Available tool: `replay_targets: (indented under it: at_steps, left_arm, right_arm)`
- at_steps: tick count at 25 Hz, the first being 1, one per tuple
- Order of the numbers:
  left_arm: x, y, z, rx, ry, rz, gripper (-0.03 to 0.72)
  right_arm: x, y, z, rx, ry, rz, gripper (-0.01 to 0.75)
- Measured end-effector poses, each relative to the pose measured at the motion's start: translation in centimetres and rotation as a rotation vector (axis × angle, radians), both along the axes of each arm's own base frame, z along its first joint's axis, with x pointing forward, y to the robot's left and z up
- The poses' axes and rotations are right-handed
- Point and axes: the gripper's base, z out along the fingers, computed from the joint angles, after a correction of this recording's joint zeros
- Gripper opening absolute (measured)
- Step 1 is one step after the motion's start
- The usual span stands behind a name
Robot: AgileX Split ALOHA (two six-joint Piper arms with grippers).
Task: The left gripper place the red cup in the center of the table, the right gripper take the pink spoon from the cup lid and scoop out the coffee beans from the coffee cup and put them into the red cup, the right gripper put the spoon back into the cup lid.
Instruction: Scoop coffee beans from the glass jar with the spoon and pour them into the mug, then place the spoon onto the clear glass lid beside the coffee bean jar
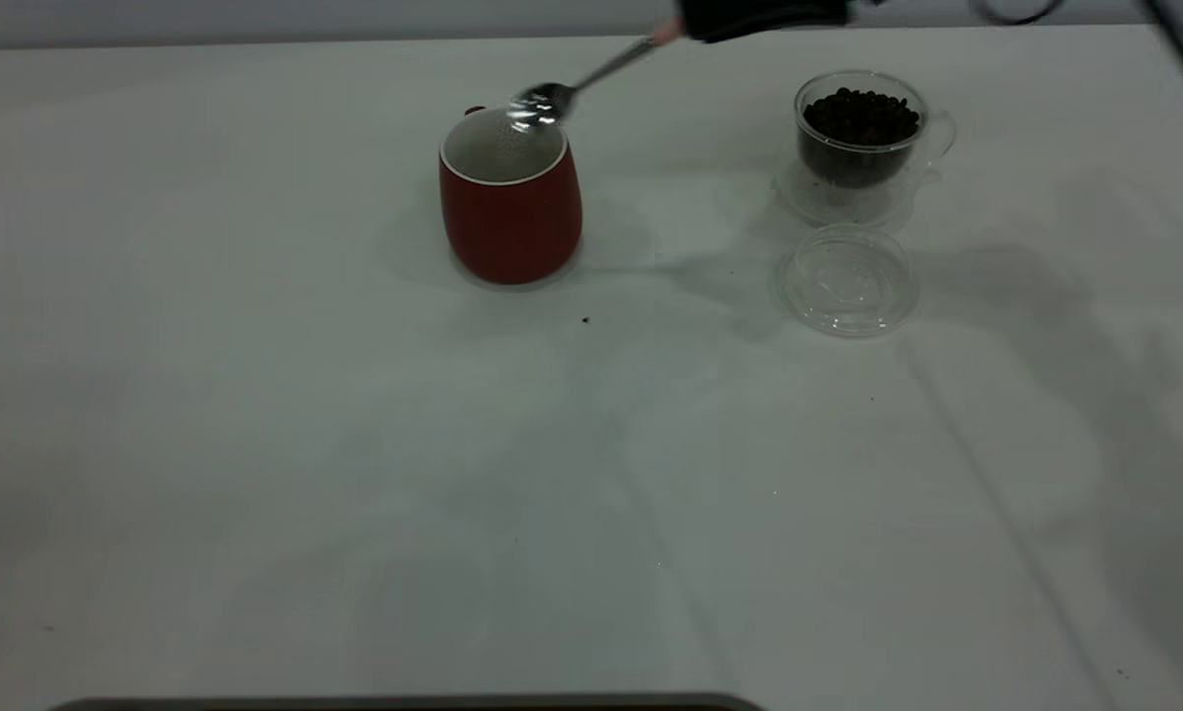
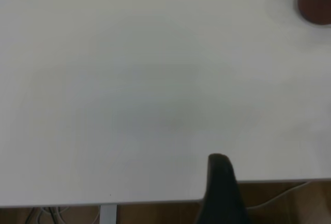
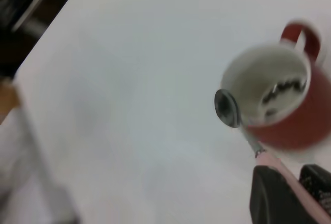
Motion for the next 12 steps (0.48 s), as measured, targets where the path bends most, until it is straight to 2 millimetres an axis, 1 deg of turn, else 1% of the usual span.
replay_targets:
  at_steps: [2,4,7,10,12]
  left_arm:
    - [0.0,0.0,0.0,0.0,0.0,0.0,0.587]
    - [0.0,0.0,0.0,0.0,0.0,0.0,0.587]
    - [0.0,0.0,0.0,0.0,0.0,0.0,0.587]
    - [0.0,0.0,0.0,0.0,0.0,0.0,0.587]
    - [0.0,0.0,0.0,0.0,0.0,0.0,0.587]
  right_arm:
    - [-0.3,-2.5,0.4,0.006,0.049,0.027,0.101]
    - [-0.4,-5.2,0.2,-0.011,0.103,0.023,0.101]
    - [-0.6,-9.5,-0.2,-0.052,0.16,-0.033,0.101]
    - [-0.7,-12.8,-0.7,-0.065,0.2,-0.105,0.101]
    - [-0.8,-14.4,-1.7,-0.057,0.233,-0.151,0.101]
